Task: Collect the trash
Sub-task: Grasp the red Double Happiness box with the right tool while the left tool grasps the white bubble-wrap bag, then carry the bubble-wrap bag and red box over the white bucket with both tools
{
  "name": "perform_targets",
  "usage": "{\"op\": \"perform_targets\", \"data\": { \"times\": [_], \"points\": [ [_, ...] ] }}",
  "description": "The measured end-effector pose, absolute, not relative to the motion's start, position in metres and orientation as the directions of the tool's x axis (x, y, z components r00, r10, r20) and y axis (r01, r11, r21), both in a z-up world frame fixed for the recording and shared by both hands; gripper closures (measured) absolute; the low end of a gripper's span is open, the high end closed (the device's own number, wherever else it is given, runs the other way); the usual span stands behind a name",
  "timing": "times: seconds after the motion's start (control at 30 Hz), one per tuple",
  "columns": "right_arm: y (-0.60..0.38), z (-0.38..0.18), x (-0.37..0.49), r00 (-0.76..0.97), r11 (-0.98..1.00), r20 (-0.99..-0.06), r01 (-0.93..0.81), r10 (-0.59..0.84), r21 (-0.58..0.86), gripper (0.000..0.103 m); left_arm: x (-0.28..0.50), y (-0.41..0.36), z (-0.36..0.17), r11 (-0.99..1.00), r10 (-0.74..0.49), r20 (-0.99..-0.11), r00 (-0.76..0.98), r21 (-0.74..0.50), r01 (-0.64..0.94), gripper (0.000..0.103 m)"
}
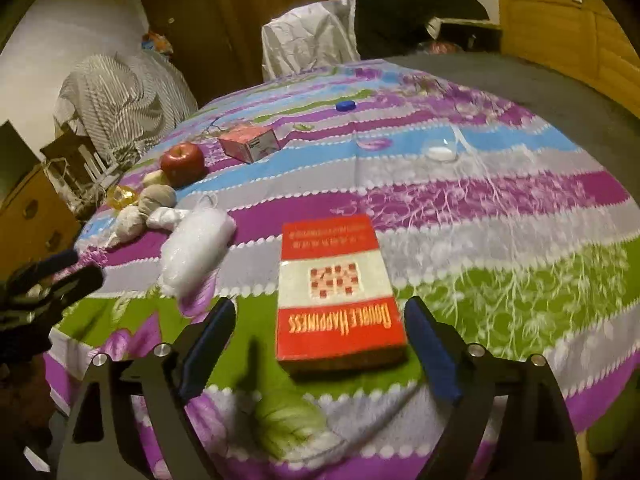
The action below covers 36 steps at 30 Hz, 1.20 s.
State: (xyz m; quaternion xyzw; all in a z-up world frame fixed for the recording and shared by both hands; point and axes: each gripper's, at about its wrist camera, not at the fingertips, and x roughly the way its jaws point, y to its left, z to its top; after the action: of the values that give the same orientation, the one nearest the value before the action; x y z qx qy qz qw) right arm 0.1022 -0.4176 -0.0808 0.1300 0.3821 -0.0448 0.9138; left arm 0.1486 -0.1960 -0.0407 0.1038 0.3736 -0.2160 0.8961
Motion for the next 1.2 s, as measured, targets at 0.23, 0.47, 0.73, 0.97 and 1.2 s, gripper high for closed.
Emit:
{"op": "perform_targets", "data": {
  "times": [0.23, 0.47, 0.73, 0.97, 1.2],
  "points": [
    [-0.441, -0.088, 0.098, 0.704, 0.955, -0.709, 0.183, 0.039, 0.234, 0.045, 0.165, -0.243, -0.055, 0.86, -0.356, -0.736, 0.575, -0.018, 0.509, 0.01],
    [-0.451, -0.094, 0.09, 0.706, 0.943, -0.706, 0.199, 0.05, 0.266, 0.045, 0.178, -0.252, -0.083, 0.852, -0.35, -0.787, 0.509, -0.041, 0.522, 0.051],
    [-0.418, -0.077, 0.081, 0.736, 0.944, -0.663, 0.107, 0.135, 0.312, 0.045, 0.122, -0.147, -0.063, 0.881, -0.325, -0.763, 0.559, -0.029, 0.472, 0.051],
    [-0.346, -0.064, 0.1, 0.708, 0.942, -0.649, -0.07, 0.28, 0.329, 0.045, 0.128, -0.015, -0.055, 0.986, -0.065, -0.753, 0.655, 0.051, 0.156, 0.051],
    [-0.289, -0.085, 0.129, 0.65, 0.967, -0.719, -0.112, 0.245, 0.229, 0.04, 0.16, 0.037, -0.077, 0.995, -0.011, -0.773, 0.634, 0.057, 0.087, 0.046]
  ]
}}
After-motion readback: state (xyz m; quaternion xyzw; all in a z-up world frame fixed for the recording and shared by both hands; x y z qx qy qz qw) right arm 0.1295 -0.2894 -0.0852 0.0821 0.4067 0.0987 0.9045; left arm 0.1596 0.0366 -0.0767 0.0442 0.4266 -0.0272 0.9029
